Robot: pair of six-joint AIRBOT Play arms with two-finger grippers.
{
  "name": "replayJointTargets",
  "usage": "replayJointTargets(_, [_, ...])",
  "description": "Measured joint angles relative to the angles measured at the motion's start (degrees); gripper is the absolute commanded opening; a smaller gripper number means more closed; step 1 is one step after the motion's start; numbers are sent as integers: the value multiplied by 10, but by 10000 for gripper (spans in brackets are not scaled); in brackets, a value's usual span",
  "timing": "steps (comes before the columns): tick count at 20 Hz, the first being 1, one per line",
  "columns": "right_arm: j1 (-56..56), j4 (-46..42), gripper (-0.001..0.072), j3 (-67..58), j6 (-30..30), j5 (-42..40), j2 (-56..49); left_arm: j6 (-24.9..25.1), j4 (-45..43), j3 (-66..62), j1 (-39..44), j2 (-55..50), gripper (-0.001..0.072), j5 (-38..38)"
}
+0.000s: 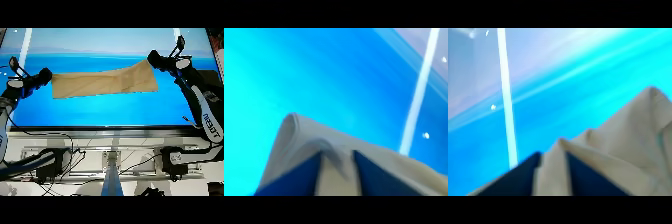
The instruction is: Fold the clothes and pants, and hang the long-sleeved shirts on hangers.
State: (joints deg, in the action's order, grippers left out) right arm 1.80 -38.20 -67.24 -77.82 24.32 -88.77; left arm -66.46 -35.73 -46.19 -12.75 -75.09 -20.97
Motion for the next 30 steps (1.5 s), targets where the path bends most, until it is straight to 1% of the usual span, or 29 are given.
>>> replayJointTargets(3, [1,-42,699,-12,0,-9,-17,0,-12,-1,3,-15,702,16])
replayJointTargets(6, [0,-85,700,-16,-1,4,-24,0,-41,-3,-27,-24,699,-23])
replayJointTargets(7, [0,-96,699,-17,-1,11,-25,0,-54,-8,-42,-30,699,-48])
replayJointTargets(9, [0,-112,700,-18,-1,26,-27,0,-84,-32,-72,-57,699,-124])
replayJointTargets(11, [0,-119,699,-18,0,41,-28,15,-98,-68,-88,-96,688,-208])
replayJointTargets(12, [0,-122,698,-19,2,50,-28,24,-101,-85,-90,-116,688,-237])
replayJointTargets(13, [0,-125,698,-19,7,61,-28,35,-97,-104,-87,-136,666,-264])
replayJointTargets(14, [0,-126,695,-19,12,72,-28,41,-91,-120,-82,-153,557,-283])
replayJointTargets(15, [0,-128,644,-20,17,81,-28,50,-88,-134,-72,-169,441,-297])
replayJointTargets(16, [1,-129,503,-22,21,88,-28,53,-88,-143,-62,-181,314,-308])
replayJointTargets(17, [2,-129,368,-24,24,94,-28,57,-89,-152,-49,-191,83,-314])
replayJointTargets(18, [5,-130,330,-28,28,101,-28,65,-96,-160,-37,-197,11,-320])
replayJointTargets(20, [16,-132,283,-37,35,111,-28,80,-94,-180,-19,-201,10,-341])
replayJointTargets(23, [50,-140,145,-53,44,120,-30,88,-95,-224,-7,-182,9,-389])
replayJointTargets(24, [66,-143,34,-58,46,120,-31,82,-100,-239,-4,-167,10,-406])
replayJointTargets(25, [82,-143,13,-61,47,120,-33,76,-106,-251,-3,-148,10,-422])
replayJointTargets(28, [147,-146,13,-71,47,111,-47,50,-116,-275,-1,-65,10,-464])
replayJointTargets(30, [196,-146,13,-89,35,104,-69,32,-119,-282,0,-4,10,-485])
